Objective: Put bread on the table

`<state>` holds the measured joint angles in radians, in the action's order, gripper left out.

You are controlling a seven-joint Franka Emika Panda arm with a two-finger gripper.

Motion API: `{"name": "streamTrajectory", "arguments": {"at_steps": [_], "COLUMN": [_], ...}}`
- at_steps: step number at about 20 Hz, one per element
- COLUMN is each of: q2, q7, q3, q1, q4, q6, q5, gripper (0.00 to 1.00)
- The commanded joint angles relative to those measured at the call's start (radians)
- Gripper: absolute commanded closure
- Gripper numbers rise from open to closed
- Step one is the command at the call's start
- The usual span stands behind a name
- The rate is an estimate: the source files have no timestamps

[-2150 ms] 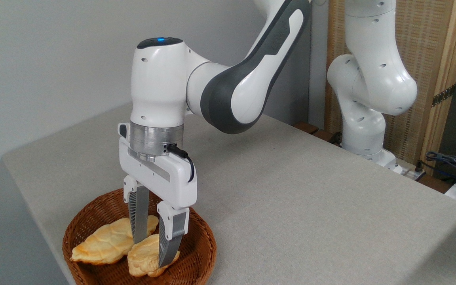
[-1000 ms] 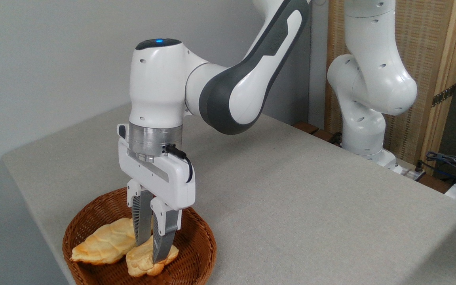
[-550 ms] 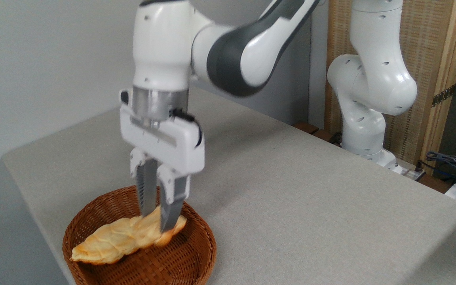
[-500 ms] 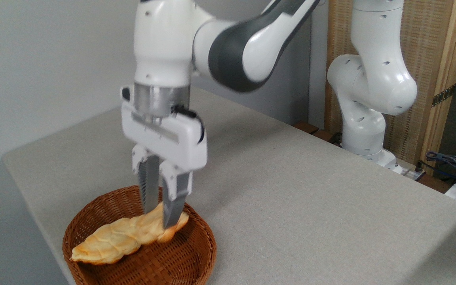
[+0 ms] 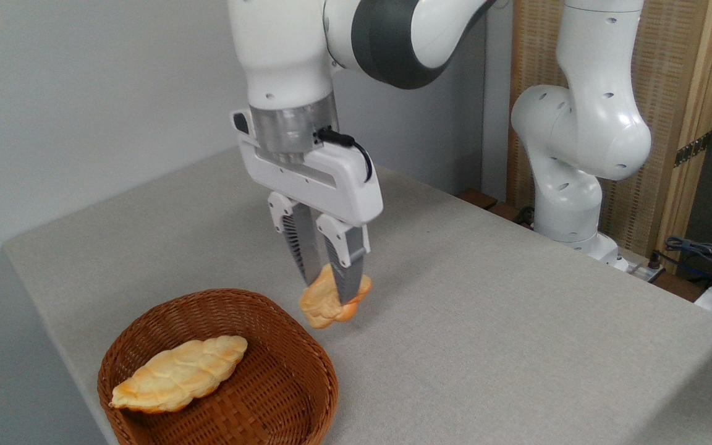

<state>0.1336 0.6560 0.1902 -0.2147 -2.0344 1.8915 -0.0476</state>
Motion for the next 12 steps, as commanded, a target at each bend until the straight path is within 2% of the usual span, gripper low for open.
{"name": "streamTrajectory", "arguments": {"at_steps": [1,3,4,12], "q2": [0.015,0.000,-0.009,-0.015], "q7": [0.022,0.045,0.047,0.047], "q3": [0.008,0.008,0.008,0.002], "q1": [-0.009,-0.009,-0.009,-0.012], "q4": [-0.104,-0.115,-0.113,-0.095], "q6": [-0.002,0.000,0.000,0.006], "q5": [0.014,0.014,0.014,0.014], "gripper": [0.21,0.02,0.00,0.00]}}
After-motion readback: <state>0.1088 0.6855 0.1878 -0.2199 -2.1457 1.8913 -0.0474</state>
